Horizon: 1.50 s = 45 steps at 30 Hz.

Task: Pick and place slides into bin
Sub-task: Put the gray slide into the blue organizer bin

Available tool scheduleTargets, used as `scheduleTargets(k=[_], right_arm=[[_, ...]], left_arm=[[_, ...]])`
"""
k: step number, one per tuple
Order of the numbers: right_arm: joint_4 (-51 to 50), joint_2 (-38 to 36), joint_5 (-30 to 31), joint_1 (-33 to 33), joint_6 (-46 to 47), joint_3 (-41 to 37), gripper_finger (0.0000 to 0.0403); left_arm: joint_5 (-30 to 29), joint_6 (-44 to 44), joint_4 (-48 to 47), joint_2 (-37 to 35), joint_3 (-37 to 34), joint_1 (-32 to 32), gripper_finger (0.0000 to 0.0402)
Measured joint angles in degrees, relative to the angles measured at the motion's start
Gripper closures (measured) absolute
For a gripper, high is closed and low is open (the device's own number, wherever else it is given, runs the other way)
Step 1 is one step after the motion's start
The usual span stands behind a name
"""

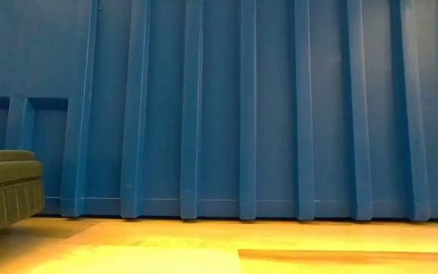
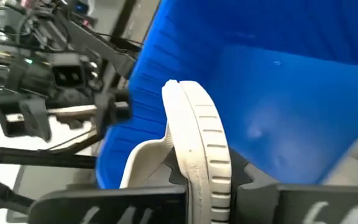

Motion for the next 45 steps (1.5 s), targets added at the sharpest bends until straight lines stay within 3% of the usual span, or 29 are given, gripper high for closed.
scheduleTargets(k=[10,23,34,45], right_arm=[[-11.42,2.14,-3.3,-3.34,-1.29,-0.01,0.0394],[-11.16,15.59,-9.22,-8.95,-1.59,0.0,0.0394],[-8.42,25.08,-11.95,-10.61,-4.15,0.0,0.0396],[-7.96,26.09,-10.65,-13.25,-5.99,0.0,0.0396]], left_arm=[[-0.61,10.81,0.35,-9.39,0.0,6.04,0.0127],[-0.93,12.23,0.54,-18.23,0.0,6.28,0.0127],[-1.58,13.66,0.46,-18.85,-0.02,6.26,0.0127],[-3.32,13.91,0.44,-18.8,-0.02,6.28,0.0127]])
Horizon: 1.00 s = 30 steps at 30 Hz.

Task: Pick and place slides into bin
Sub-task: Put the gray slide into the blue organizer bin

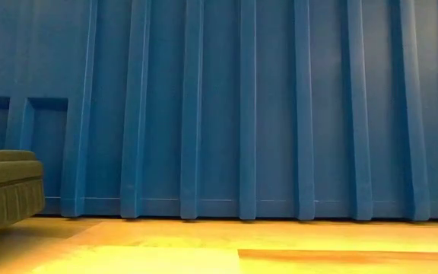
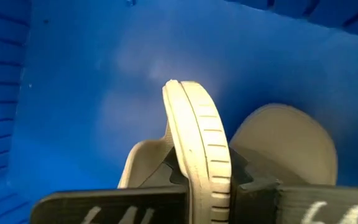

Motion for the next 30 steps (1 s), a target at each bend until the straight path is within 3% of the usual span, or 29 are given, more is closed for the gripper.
scheduleTargets(k=[14,18,30], right_arm=[[1.54,-0.21,-0.12,-1.02,1.93,-8.28,0.0396],[4.5,-0.31,-3.0,-1.67,-1.6,-9.43,0.0396],[-1.35,-0.39,-4.11,-1.41,-4.63,-0.32,0.0396]], left_arm=[[-1.01,1.11,0.0,0.0,0.0,0.0,0.0127],[-1.02,1.15,-0.02,0.0,0.0,0.0,0.0127],[-1.39,2.11,-0.13,0.0,0.0,-0.01,0.0127]])
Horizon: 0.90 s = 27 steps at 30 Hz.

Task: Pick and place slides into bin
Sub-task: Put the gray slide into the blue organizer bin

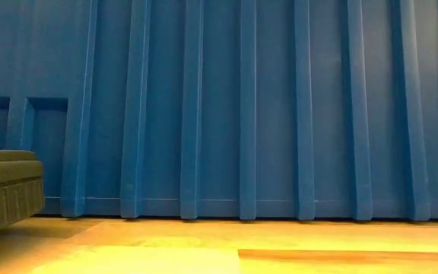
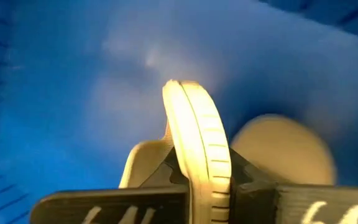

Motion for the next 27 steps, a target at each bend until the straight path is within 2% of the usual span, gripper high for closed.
scheduleTargets(k=[5,14,24,27], right_arm=[[-7.08,-0.19,0.66,0.01,-1.0,1.75,0.0396],[-8.81,-0.2,2.07,-0.37,-0.74,-0.28,0.0396],[-11.17,-0.45,2.87,-0.52,-2.97,-6.1,0.0396],[-11.34,-0.42,0.37,-1.09,-5.45,-6.98,0.0397]], left_arm=[[-0.01,0.64,-0.01,0.0,0.0,-0.01,0.0127],[-0.01,0.64,-0.02,0.0,0.0,-0.01,0.0127],[-0.21,0.63,-0.02,0.0,0.0,0.0,0.0127],[-1.18,0.61,0.0,0.12,0.0,0.01,0.0127]])
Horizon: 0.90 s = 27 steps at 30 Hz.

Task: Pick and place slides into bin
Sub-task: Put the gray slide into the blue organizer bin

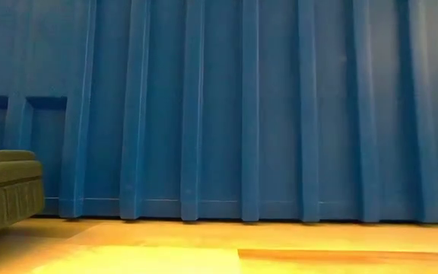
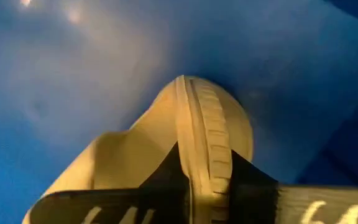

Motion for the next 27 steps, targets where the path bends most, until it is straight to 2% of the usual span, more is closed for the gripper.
scheduleTargets(k=[4,14,18,24,27], right_arm=[[-2.67,-0.09,-2.9,0.15,-2.44,3.28,0.0397],[-10.93,-0.15,1.49,-0.68,-2.5,14.82,0.0397],[-15.33,-0.17,4.37,-0.72,-1.67,15.7,0.0397],[-15.17,-0.11,7.25,-1.54,-1.67,15.7,0.0397],[-16.21,-0.05,6.72,-2.54,-0.07,15.7,0.0393]], left_arm=[[-0.13,0.0,-0.05,0.01,0.0,0.0,0.0127],[0.03,0.0,-0.22,0.03,0.0,0.0,0.0127],[0.11,0.09,-0.26,0.03,0.0,0.0,0.0127],[0.13,0.45,-0.26,0.03,0.0,0.0,0.0127],[0.28,0.13,-0.26,0.03,0.0,-0.02,0.0127]])
